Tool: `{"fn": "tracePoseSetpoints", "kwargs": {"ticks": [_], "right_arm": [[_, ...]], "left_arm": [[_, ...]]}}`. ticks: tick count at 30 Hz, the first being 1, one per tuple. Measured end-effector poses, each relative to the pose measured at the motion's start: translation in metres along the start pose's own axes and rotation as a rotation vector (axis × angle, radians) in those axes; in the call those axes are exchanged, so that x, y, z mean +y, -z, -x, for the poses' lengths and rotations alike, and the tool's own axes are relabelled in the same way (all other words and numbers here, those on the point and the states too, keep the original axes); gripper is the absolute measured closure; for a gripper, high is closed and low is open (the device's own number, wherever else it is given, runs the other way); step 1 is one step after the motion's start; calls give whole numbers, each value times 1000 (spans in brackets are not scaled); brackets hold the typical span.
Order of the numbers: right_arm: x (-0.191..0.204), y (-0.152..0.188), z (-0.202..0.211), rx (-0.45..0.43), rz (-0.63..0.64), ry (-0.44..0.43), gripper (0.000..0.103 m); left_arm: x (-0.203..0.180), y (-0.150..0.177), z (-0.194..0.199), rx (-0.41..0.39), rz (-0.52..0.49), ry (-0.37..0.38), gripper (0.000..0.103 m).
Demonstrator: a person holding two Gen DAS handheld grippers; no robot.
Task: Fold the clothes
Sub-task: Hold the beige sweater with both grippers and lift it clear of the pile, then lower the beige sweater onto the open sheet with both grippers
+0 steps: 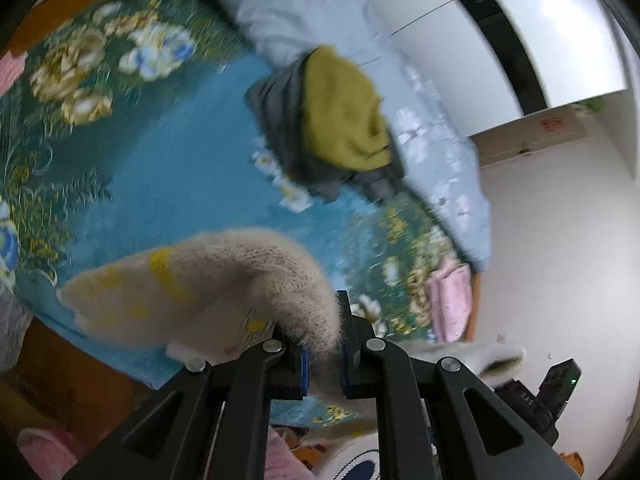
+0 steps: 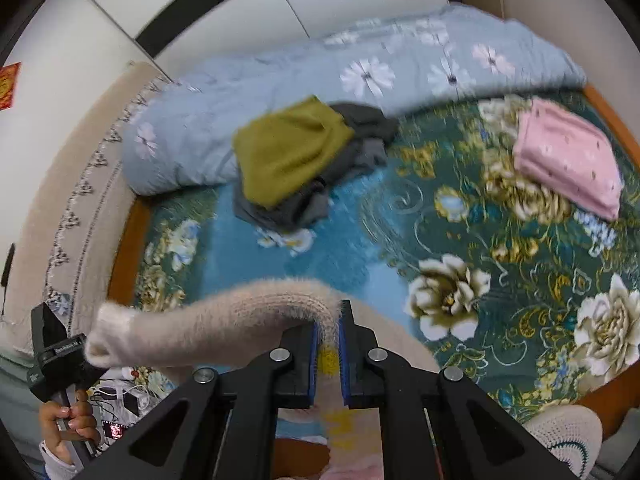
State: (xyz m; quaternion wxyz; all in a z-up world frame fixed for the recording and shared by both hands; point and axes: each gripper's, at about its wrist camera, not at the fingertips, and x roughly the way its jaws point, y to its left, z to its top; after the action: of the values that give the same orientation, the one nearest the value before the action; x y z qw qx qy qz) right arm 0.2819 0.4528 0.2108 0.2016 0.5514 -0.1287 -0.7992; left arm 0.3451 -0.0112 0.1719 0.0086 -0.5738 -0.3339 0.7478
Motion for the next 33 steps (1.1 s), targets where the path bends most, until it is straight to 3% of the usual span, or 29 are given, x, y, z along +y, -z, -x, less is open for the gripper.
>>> {"fn": "tracePoseSetpoints", "kwargs": {"ticks": [7,14,21,33], "right_arm": [[-43,-41,-79,148,-57,6,94],[-74,-96,-157,273,-77,2,94],[-101,-128,-227,375,-119,5,94],[-128,-180,-321,474,-151,40,90]], "left_arm": [[-3,-32,-82,67,118,-95,92],[-14,-76,-143,105,214,-184,92],[-9,-114,-204,157,298,-264,92],[2,-171,-283,175,472,-261,87]]}}
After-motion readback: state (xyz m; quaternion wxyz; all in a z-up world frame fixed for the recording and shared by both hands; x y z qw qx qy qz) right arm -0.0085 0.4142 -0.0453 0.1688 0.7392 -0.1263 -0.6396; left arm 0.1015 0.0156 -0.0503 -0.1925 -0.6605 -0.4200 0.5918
